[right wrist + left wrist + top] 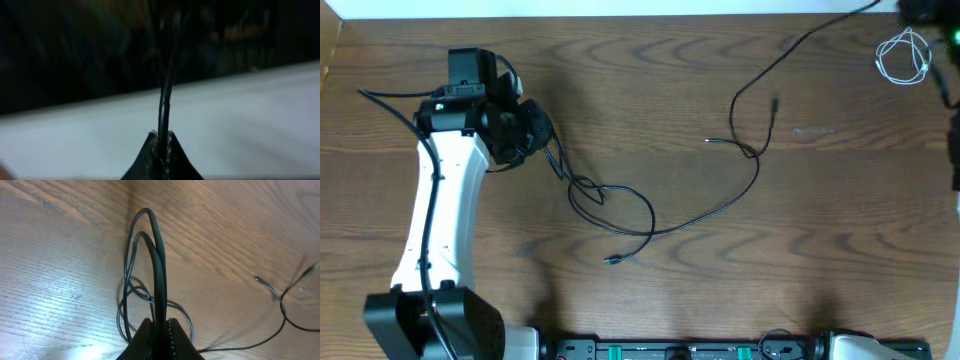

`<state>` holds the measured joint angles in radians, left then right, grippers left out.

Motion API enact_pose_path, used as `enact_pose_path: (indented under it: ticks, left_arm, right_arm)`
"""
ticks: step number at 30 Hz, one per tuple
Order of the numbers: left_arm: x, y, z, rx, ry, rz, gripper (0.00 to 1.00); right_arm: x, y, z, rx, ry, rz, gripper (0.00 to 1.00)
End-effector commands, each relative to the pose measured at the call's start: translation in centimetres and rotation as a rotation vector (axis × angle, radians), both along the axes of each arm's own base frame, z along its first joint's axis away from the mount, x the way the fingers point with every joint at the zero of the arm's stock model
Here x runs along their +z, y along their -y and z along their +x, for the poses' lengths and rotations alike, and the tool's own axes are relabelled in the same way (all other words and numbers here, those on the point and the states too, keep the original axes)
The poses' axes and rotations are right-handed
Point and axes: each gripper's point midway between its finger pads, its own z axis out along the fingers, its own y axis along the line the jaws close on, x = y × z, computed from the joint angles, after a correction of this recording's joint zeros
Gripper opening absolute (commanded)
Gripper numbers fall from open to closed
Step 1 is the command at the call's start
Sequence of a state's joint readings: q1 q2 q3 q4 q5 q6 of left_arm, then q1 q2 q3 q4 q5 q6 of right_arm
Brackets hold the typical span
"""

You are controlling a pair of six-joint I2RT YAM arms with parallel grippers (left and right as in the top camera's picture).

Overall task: Untangle cables
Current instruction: 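Pull the black cable toward the upper right with the right gripper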

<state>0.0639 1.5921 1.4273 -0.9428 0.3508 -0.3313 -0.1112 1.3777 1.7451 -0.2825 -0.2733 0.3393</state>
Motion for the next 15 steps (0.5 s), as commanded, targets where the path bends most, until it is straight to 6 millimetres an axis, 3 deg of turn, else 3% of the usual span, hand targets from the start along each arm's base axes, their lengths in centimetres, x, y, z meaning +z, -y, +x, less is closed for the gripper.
enact_pose_path:
  ticks: [1,4,7,15]
  left_arm:
    - [-1.2,-1.1,0.0,0.004,-0.030,0.058,0.08]
    - [-1.9,-1.3,0.2,0.008,-0.047,0.070,0.07]
    - [-2.4,-1.6,0.2,0.012,-0.062,0.082,0.07]
    - [-3.1,-1.6,0.2,0.012,-0.082,0.083,0.07]
  right_arm:
    - [4.2,1.4,-2.1,-0.013,0.118,0.140,0.01]
    - [8.5,2.1,-3.8,0.000,0.282,0.210,0.01]
    - [11.3,2.3,-5.3,0.011,0.400,0.248,0.01]
    - [16.6,4.0,-9.1,-0.098,0.575,0.267,0.01]
